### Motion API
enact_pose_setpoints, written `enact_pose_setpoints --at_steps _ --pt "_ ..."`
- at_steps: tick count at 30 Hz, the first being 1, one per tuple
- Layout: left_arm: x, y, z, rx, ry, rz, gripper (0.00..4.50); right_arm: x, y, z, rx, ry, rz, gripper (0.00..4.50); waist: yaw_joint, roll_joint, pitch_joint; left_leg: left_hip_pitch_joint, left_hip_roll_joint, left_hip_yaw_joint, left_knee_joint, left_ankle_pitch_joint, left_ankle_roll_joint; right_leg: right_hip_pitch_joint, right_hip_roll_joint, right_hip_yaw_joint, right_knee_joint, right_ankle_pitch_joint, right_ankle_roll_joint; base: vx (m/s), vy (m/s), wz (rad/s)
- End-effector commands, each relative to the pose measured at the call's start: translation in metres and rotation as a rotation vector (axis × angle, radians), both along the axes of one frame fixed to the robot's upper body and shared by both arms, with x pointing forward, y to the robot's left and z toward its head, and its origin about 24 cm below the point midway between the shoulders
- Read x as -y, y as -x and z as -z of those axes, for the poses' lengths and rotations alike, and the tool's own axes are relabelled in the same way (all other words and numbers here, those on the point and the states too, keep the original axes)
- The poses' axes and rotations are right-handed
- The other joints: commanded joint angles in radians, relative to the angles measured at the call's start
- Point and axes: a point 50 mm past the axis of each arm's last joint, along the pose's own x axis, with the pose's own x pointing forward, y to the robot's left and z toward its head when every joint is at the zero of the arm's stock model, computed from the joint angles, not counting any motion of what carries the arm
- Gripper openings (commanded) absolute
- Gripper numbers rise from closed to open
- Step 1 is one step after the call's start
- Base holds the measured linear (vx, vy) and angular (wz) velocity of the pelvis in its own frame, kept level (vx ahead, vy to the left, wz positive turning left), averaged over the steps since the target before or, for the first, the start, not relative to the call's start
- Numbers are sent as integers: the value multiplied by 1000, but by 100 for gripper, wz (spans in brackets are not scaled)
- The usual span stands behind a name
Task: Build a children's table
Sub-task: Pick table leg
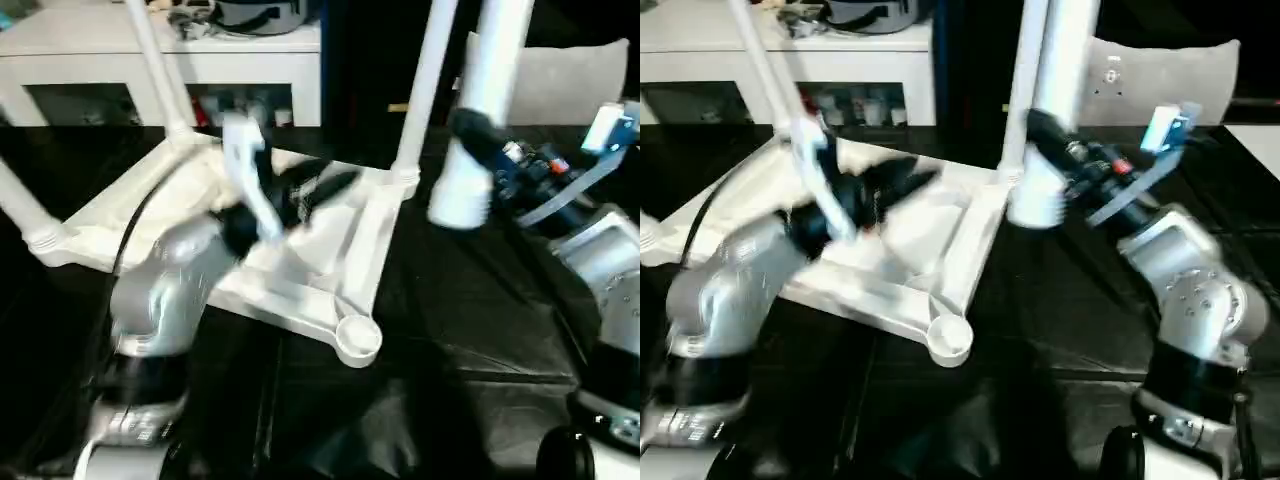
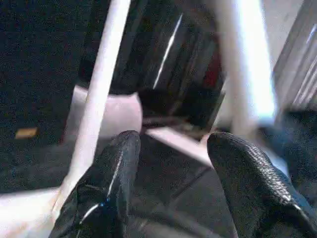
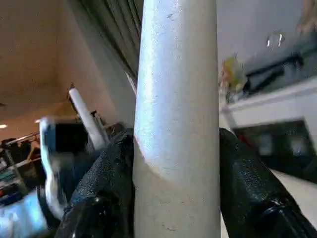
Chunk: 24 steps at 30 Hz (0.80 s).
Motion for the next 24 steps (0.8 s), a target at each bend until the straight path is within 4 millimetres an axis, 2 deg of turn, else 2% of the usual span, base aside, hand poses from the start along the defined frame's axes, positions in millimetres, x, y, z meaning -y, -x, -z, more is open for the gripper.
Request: enact_pose_setpoints --at_steps 1,2,6,10,15,20,24 --pt "-2 -5 -2 -45 46 -11 302 -5 3 -6 37 -16 -36 189 3 -13 -62 30 77 -35 -77 -180 -8 22 -86 34 -91 -125 -231 0 0 0" --pt "1 -5 -9 -56 108 21 302 -9 4 -5 28 -33 -47 189 5 -19 -62 28 75 -34 -76 -165 -2 25 -88 34 -90 -118 -229 0 0 0" --pt "8 -3 -14 -67 137 82 302 -13 6 -1 8 -22 -79 189 7 -15 -66 26 76 -34 -73 -111 21 24 -85 33 -86 -47 -228 0 0 0" --pt "12 -3 -13 -74 108 97 302 -15 8 1 13 -3 -101 189 10 -17 -66 24 78 -34 -73 -92 37 27 -87 32 -87 -28 -223 0 0 0" --pt "17 -3 -11 -72 83 104 302 -22 8 7 21 90 -80 189 17 -15 -67 26 81 -34 -74 -87 37 26 -87 32 -86 -10 -216 0 0 0" --pt "23 -3 -10 -84 75 112 302 -35 9 17 37 200 -73 189 21 -16 -65 27 83 -34 -77 -112 13 24 -88 33 -89 -38 -209 0 0 0" --pt "26 -4 -6 -94 45 105 302 -41 11 22 60 230 -90 189 23 -15 -66 27 85 -36 -79 -114 13 25 -88 34 -88 -27 -204 0 0 0"
